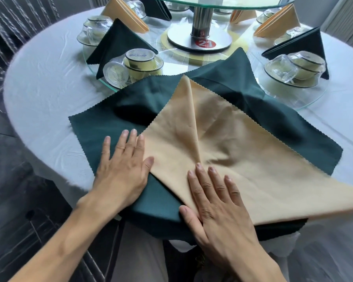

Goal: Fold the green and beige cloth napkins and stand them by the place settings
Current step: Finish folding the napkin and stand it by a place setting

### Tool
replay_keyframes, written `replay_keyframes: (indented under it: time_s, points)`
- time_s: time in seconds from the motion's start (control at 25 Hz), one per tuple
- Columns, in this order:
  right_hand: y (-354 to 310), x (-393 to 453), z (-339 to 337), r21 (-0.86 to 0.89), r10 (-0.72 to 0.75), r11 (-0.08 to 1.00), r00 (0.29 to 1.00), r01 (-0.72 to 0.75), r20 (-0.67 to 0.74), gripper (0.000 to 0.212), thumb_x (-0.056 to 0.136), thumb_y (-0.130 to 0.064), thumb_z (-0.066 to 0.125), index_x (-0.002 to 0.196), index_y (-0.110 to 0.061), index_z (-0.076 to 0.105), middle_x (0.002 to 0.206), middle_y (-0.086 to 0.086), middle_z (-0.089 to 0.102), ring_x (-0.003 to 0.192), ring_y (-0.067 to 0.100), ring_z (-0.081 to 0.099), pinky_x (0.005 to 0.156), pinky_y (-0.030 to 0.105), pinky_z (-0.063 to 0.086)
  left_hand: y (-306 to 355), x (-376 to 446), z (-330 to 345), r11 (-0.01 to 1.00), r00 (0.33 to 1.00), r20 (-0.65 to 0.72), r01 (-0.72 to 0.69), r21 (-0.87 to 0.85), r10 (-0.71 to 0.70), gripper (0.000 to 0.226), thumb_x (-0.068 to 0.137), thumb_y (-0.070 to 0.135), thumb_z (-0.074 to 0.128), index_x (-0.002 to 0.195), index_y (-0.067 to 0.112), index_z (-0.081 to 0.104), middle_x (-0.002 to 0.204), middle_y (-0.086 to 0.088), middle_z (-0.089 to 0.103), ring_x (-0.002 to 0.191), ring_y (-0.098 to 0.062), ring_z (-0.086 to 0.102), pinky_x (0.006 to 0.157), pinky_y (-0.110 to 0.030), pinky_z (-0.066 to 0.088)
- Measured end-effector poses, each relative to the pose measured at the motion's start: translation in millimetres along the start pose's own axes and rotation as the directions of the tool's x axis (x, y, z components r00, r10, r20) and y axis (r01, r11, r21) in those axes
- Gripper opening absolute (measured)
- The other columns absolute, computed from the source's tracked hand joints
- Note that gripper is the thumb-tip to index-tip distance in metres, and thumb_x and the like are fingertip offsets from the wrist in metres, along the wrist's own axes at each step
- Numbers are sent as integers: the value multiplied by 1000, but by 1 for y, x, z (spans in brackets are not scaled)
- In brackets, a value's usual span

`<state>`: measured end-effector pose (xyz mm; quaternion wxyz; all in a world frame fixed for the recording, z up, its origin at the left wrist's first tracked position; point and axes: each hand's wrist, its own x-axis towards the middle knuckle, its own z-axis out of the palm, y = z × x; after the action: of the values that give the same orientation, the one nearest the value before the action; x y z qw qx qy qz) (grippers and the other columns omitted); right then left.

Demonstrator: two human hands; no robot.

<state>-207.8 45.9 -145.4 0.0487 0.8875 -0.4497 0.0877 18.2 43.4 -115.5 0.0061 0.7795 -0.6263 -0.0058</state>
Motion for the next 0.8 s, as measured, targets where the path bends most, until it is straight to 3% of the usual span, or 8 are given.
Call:
replay_keyframes:
  time_s: [0.08, 0.12, 0.16, 0.24, 0.36, 0.44, 0.56, 0.8]
  points:
    - [1, 0, 1, 9, -8, 1000, 1000, 8, -15, 68, 95, -54, 29, 149, -14, 38, 157, 7, 32, 144, 30, 31, 110, 48, 22, 30, -17, 5, 985, 968, -208, -159, -73, 140, 61, 95, 28, 30, 145, -5, 42, 154, -21, 36, 145, -31, 32, 120, -48, 12]
    - [1, 1, 3, 11, -14, 1000, 1000, 14, -24, 67, 95, -51, 31, 149, -12, 38, 156, 8, 33, 143, 31, 32, 109, 48, 22, 48, -26, 13, 955, 940, -262, -260, -142, 217, 57, 94, 23, 34, 143, -5, 45, 151, -21, 41, 143, -31, 37, 119, -45, 20]
    - [2, 2, 4, 10, -20, 1000, 999, 20, -28, 67, 93, -46, 33, 148, -9, 38, 156, 10, 33, 142, 31, 33, 109, 47, 23, 65, -37, 20, 924, 931, -249, -319, -211, 265, 56, 96, 24, 33, 145, -2, 43, 153, -18, 39, 144, -27, 35, 119, -41, 22]
    - [4, 0, 6, 19, -16, 1000, 1000, 16, -18, 71, 88, -43, 37, 146, -2, 39, 154, 16, 34, 141, 31, 35, 109, 44, 23, 84, -48, 27, 903, 946, -193, -309, -298, 260, 58, 101, 33, 25, 151, 6, 35, 158, -10, 32, 148, -19, 25, 119, -34, 15]
    - [29, -18, -3, 62, -25, 998, 1000, 24, 16, 80, 87, -55, 40, 146, -2, 39, 155, 15, 33, 143, 29, 33, 111, 40, 22, 85, -47, 36, 934, 949, -167, -299, -195, 268, 66, 100, 46, 24, 153, 6, 30, 160, -9, 27, 149, -22, 23, 116, -37, 13]
    - [67, -39, -13, 53, -71, 996, 996, 68, 53, 84, 85, -60, 45, 151, -10, 33, 159, 7, 27, 146, 22, 27, 115, 36, 18, 85, -45, 37, 944, 945, -167, -305, -127, 283, 71, 100, 51, 25, 151, 4, 32, 159, -12, 29, 147, -25, 27, 114, -39, 15]
    - [137, -66, -33, 97, -35, 995, 991, 22, 128, 79, 86, -58, 49, 154, -23, 27, 161, -7, 22, 148, 11, 19, 117, 34, 18, 86, -48, 38, 944, 944, -129, -317, -87, 305, 79, 101, 62, 15, 153, 4, 29, 161, -12, 26, 149, -24, 22, 115, -38, 13]
    - [258, -83, -61, 262, 110, 952, 976, -158, 186, 62, 74, -34, 51, 135, -44, 51, 146, -22, 44, 140, 14, 38, 114, 35, 28, 84, -50, 31, 936, 940, -105, -335, -110, 324, 100, 89, 83, 12, 156, 9, 11, 165, -8, 6, 152, -22, 6, 118, -35, -1]
